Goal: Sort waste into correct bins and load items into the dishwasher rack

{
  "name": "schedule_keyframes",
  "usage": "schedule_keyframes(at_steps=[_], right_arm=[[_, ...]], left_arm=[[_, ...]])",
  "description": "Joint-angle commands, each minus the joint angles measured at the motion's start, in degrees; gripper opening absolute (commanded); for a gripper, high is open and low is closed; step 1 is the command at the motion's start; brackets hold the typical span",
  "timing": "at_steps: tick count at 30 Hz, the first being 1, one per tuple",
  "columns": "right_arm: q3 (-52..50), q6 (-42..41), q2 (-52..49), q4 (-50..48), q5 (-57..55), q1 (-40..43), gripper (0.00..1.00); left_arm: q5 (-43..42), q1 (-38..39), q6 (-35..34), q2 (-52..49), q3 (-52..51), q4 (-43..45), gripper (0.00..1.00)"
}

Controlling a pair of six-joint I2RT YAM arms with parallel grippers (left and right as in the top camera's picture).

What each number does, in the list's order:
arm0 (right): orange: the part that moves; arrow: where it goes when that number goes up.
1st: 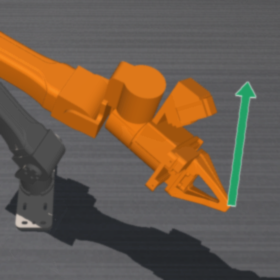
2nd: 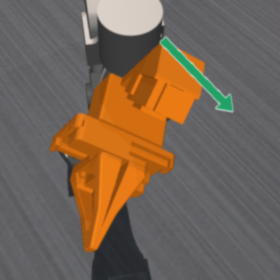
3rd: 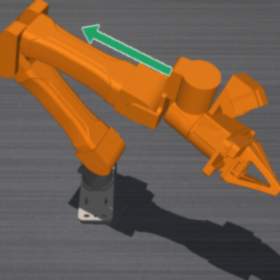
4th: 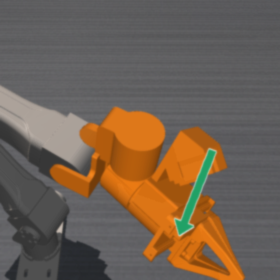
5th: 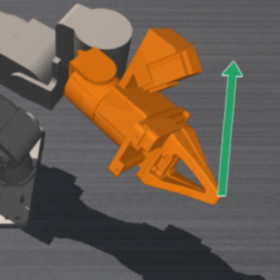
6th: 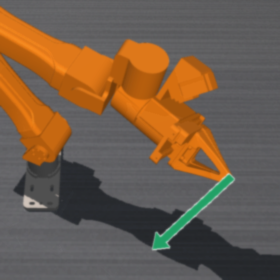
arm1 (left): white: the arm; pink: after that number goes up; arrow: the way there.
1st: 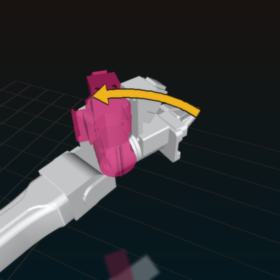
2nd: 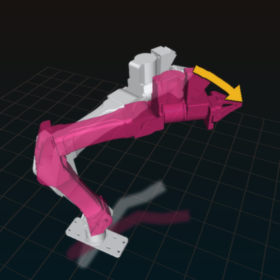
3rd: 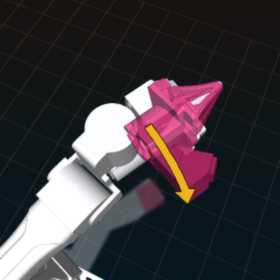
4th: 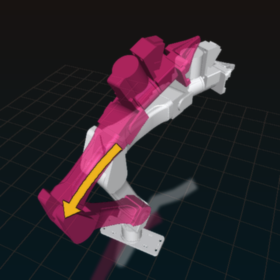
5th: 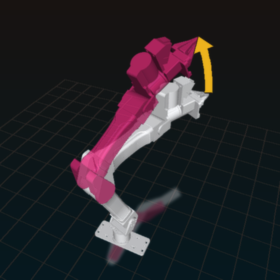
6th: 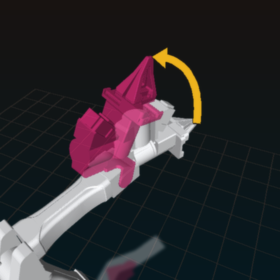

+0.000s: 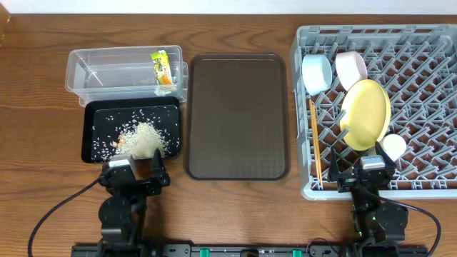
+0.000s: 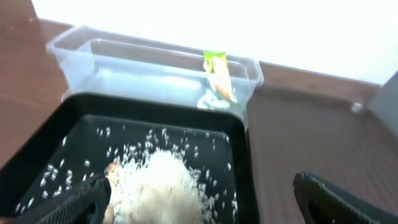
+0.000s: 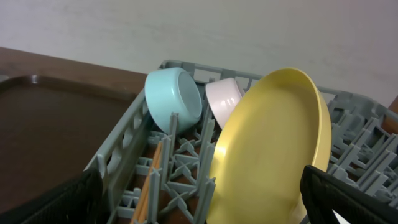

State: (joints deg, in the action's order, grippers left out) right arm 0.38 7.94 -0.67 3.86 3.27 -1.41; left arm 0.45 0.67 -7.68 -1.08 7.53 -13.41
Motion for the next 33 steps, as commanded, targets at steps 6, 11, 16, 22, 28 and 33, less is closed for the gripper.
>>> schedule_keyframes(at_steps=[6,11,16,22,28,33], right_arm=[[-0.07,-0.59,0.39,0.2,0.66,0.68,0.99],[-0.07,-0.59,0.39,0.22,0.66,0.68,0.99],[-0.07,-0.59,0.39,0.22,0.66,0.68,0.99],[-0.07,-0.59,0.39,0.22,0.66,0.68,0.99],[-0.07,-0.59,0.39,0.22,0.66,0.68,0.99],[-0.07,-0.59,0.39,0.22,0.66,0.68,0.99]], left_arm=[[6.71,0.72,1.75,0.98,-4.57,10.05,0.97],[6.49,0.72,5.95,0.98,-7.34,12.5,0.97],[6.47,0.7,7.89,0.98,-7.32,9.81,0.97],[5.92,0.66,8.5,0.98,-7.32,9.79,0.97],[4.9,0.66,8.5,0.92,-7.3,9.79,0.97],[4.9,0.66,8.5,0.85,-7.3,9.79,0.97]])
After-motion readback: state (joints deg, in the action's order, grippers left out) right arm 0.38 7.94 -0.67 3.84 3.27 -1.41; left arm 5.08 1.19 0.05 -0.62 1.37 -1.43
